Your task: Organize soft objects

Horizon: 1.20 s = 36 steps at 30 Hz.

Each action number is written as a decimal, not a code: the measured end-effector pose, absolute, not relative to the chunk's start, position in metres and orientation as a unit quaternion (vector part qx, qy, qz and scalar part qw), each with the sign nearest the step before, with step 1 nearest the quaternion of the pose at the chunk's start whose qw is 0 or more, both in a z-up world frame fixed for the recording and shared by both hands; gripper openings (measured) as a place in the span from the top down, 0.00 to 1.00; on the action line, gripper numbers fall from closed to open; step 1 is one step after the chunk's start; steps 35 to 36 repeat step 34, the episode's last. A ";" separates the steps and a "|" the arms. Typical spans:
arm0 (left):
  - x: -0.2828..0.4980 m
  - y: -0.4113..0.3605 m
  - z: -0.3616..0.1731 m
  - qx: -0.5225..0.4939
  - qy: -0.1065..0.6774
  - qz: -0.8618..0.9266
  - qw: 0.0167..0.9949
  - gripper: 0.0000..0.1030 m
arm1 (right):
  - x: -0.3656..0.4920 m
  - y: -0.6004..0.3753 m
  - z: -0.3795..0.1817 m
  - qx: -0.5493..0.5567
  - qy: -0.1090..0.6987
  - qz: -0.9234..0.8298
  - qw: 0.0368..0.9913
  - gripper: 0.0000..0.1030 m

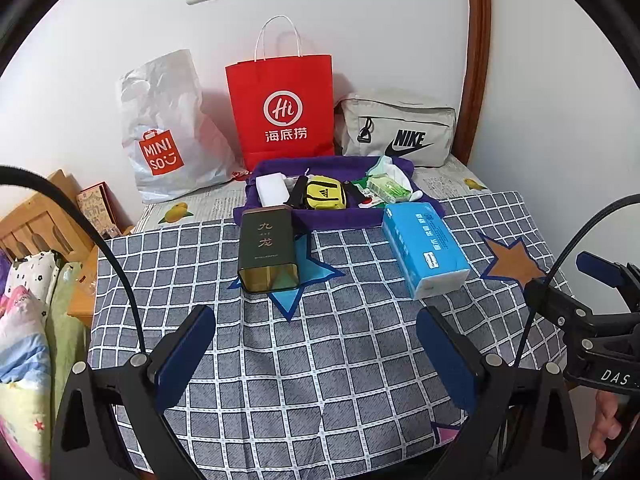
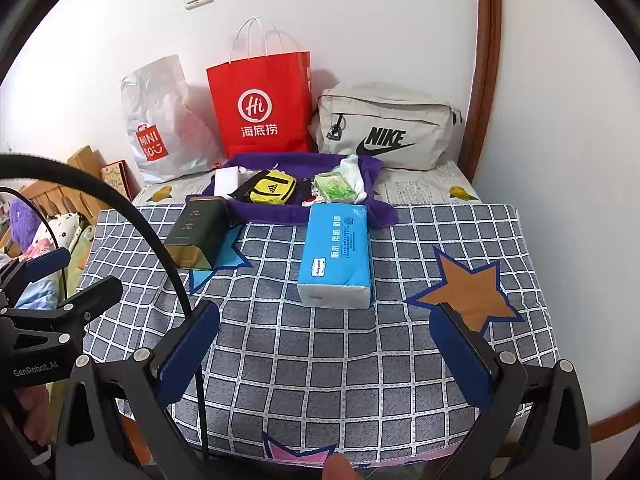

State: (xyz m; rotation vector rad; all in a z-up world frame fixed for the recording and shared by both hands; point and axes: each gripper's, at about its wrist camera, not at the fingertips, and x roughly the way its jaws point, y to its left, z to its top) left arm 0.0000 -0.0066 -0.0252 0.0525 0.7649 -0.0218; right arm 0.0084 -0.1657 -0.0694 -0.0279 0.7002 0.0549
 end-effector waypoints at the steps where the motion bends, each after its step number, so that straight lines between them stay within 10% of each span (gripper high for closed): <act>1: 0.000 -0.007 -0.025 0.026 0.372 -0.011 0.928 0.02 | 0.009 -0.166 -0.069 -0.014 0.343 0.027 0.939 0.00; 36: 0.001 0.000 -0.022 0.024 0.369 -0.010 0.929 0.02 | 0.004 -0.162 -0.064 -0.022 0.339 0.028 0.940 0.00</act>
